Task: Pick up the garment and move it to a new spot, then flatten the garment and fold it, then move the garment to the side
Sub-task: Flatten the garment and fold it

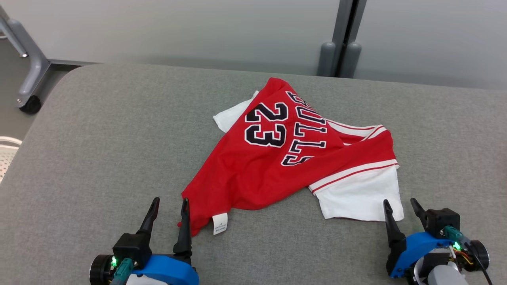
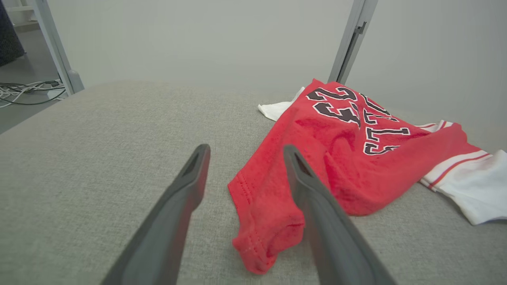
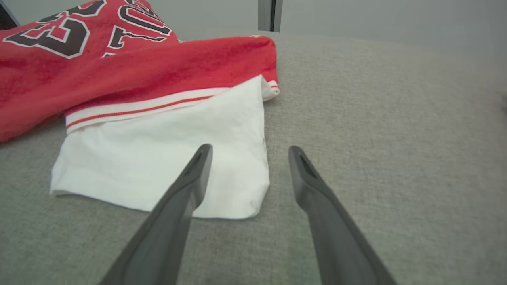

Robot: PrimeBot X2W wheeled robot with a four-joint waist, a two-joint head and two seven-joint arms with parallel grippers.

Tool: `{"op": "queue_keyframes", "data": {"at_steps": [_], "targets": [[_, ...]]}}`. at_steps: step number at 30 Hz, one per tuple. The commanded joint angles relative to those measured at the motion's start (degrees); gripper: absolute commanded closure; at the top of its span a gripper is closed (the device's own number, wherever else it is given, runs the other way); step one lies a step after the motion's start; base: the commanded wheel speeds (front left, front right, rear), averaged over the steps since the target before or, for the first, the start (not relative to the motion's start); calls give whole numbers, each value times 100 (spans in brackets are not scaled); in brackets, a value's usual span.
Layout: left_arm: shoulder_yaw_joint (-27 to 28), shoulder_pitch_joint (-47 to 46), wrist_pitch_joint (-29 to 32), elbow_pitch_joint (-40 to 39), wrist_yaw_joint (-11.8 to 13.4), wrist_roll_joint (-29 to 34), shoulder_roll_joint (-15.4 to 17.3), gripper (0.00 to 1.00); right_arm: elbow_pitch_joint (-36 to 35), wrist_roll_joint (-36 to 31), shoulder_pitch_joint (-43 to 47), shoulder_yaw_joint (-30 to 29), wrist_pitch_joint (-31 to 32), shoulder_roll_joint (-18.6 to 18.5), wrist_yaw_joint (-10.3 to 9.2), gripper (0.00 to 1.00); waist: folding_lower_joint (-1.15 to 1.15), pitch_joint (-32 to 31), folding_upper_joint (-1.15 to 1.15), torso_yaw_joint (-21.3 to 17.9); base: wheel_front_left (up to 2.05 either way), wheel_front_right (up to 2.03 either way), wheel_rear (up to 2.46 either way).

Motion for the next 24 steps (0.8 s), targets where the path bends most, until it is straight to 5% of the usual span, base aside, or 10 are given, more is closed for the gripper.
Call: {"op": "queue_keyframes", "data": {"at_steps": [1,4,6,7,24], "targets": [[-47,-95,-15,-18,31,-13,-11,0,128,-114,-123,-98,-17,-18,0,0,-1,83,-1,101,0,0,0],[-67,-104,-15,-28,50,-47,-11,0,457,-227,-190,-252,-17,-14,0,0,-1,125,-1,161,0,0,0],[-71,-104,-15,-30,56,-54,-12,0,672,-288,-207,-306,1,-15,0,61,-1,142,-1,174,0,0,0],[-71,-106,-15,-30,63,-60,-11,0,766,-295,-197,-304,1,-13,0,100,-1,149,-1,176,0,0,0],[116,-63,-14,-14,71,-115,-11,0,210,-171,199,-906,-9,-246,-4,100,-1,-39,-1,-599,0,0,0]]}}
